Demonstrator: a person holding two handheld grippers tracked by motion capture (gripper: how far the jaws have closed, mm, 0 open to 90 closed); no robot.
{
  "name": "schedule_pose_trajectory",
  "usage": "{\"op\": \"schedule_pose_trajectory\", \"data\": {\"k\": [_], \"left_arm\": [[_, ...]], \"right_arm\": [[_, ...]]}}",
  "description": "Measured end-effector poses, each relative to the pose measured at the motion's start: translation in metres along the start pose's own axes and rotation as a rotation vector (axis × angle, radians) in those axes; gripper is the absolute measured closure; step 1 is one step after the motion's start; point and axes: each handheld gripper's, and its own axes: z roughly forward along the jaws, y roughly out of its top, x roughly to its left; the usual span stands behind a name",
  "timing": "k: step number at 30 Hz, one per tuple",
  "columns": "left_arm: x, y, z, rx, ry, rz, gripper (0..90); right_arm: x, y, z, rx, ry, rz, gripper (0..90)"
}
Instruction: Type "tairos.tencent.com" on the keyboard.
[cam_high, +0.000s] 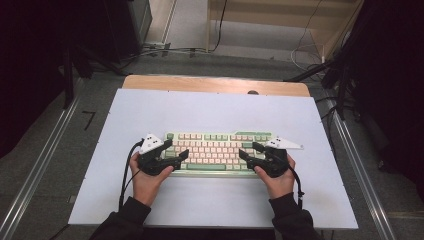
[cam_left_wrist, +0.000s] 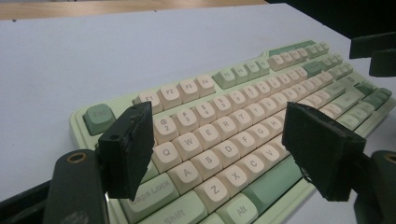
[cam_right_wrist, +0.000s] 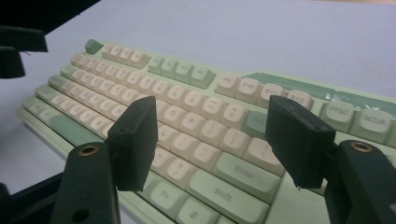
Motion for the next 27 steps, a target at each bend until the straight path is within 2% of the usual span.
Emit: {"op": "schedule_pose_trajectory", "data": {"k": [5, 8, 13, 19, 27], "left_arm": [[0.002, -0.004, -0.012, -0.002, 0.013, -0.007, 22.7], [0.004, -0.008, -0.018, 0.002, 0.018, -0.012, 22.7], [0.006, -0.014, -0.029, 0.003, 0.038, -0.018, 22.6], [0.008, -0.022, -0.036, 0.013, 0.074, -0.015, 22.6], [0.021, -0.03, -0.044, 0.018, 0.118, -0.048, 22.7]], "right_arm": [[-0.008, -0.006, -0.011, -0.002, -0.024, 0.008, 30.6], [-0.009, -0.008, -0.019, -0.004, -0.046, -0.009, 28.9], [-0.015, -0.014, -0.033, -0.015, -0.054, -0.002, 28.4], [-0.029, -0.024, -0.052, -0.017, -0.1, 0.021, 28.4], [-0.052, -0.037, -0.08, -0.033, -0.167, 0.064, 28.3]]}}
